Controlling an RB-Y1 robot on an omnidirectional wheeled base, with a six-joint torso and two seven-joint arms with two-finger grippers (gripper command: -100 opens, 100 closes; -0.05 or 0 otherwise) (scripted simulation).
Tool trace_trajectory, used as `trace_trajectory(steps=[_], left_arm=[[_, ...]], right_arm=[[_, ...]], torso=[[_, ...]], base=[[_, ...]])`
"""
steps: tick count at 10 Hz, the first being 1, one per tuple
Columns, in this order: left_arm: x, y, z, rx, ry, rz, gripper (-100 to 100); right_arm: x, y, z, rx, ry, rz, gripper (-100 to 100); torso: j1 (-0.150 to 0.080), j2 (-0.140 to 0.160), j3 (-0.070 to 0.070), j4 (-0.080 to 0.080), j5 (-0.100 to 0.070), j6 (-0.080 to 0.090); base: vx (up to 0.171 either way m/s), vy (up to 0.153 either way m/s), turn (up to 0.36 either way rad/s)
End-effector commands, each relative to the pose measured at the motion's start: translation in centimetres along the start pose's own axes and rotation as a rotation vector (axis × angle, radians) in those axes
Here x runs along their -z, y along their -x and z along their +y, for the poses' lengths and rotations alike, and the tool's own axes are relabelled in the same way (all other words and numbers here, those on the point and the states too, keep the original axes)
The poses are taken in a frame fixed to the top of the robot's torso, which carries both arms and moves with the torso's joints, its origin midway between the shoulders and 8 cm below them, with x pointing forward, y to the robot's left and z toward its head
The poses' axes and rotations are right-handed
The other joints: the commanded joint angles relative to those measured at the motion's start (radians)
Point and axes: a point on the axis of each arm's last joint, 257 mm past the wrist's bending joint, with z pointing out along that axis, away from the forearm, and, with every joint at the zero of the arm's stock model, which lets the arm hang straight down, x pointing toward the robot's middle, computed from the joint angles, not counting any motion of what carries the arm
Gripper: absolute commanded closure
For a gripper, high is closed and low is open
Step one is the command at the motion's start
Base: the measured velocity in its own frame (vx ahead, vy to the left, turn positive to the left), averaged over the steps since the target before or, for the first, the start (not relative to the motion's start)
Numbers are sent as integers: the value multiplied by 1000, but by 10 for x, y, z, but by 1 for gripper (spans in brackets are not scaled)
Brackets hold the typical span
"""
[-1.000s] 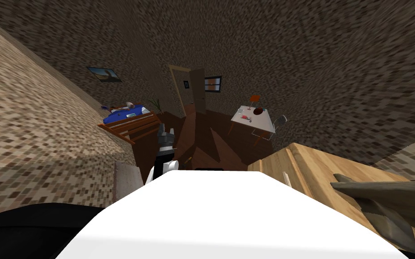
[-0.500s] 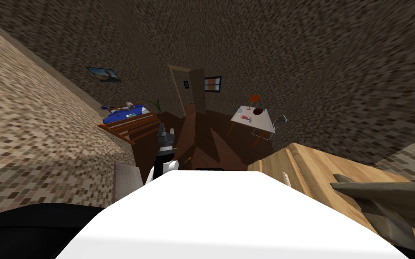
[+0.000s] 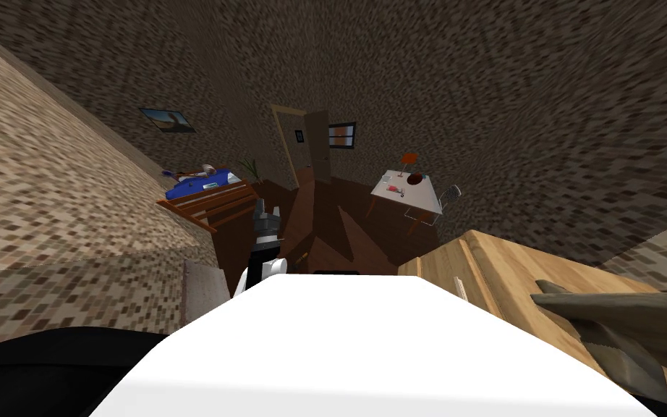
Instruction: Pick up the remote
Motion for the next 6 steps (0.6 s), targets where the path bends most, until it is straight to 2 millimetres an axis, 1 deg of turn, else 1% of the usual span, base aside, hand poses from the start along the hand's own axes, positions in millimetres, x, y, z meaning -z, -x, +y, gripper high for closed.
trace_trajectory(steps=[1,4,5,6], left_arm=[[0,0,0,0,0,0,0],[0,0,0,0,0,0,0],[0,0,0,0,0,0,0],[0,0,0,0,0,0,0]], right_arm=[[9,2,-4,-1,-1,1,100],[18,4,-6,-2,1,2,100],[16,3,-6,-2,0,2,100],[16,3,-6,-2,1,2,0]], torso=[[0,0,0,0,0,0],[2,0,0,0,1,0],[2,0,0,0,1,0],[1,0,0,0,1,0]], base=[[-4,18,4],[-5,15,0],[0,0,0],[0,0,0]])
